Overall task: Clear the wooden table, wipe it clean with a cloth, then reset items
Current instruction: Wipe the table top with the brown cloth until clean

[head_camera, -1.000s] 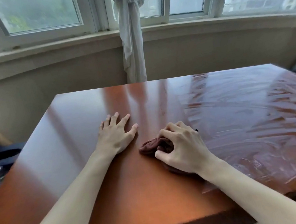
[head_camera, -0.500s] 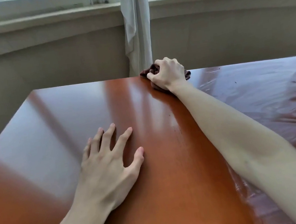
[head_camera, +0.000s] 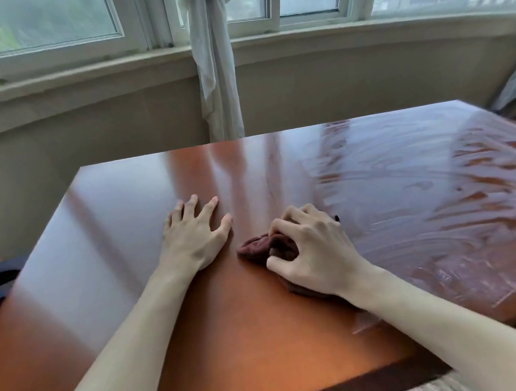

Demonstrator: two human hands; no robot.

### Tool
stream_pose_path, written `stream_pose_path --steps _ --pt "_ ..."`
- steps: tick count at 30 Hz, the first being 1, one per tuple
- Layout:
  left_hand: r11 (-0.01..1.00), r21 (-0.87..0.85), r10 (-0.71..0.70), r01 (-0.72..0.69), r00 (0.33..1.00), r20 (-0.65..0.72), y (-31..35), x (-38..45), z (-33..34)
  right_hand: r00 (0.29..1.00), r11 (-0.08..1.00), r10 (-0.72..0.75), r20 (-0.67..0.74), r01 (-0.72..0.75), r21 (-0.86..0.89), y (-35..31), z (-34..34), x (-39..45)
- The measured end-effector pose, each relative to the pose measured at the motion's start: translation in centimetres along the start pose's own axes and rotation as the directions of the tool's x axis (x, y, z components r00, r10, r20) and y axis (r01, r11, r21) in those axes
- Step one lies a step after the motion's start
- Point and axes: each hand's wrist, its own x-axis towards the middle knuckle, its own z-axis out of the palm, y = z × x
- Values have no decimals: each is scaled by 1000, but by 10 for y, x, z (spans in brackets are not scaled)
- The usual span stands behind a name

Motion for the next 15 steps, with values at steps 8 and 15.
stream_pose_path --steps 8,15 --pt "1000 -7 12 -12 1000 -24 -4 3 5 995 995 93 23 -92 -46 44 45 123" --pt "1000 8 -29 29 997 -72 -3 3 5 982 981 187 -17 -188 -46 99 108 300"
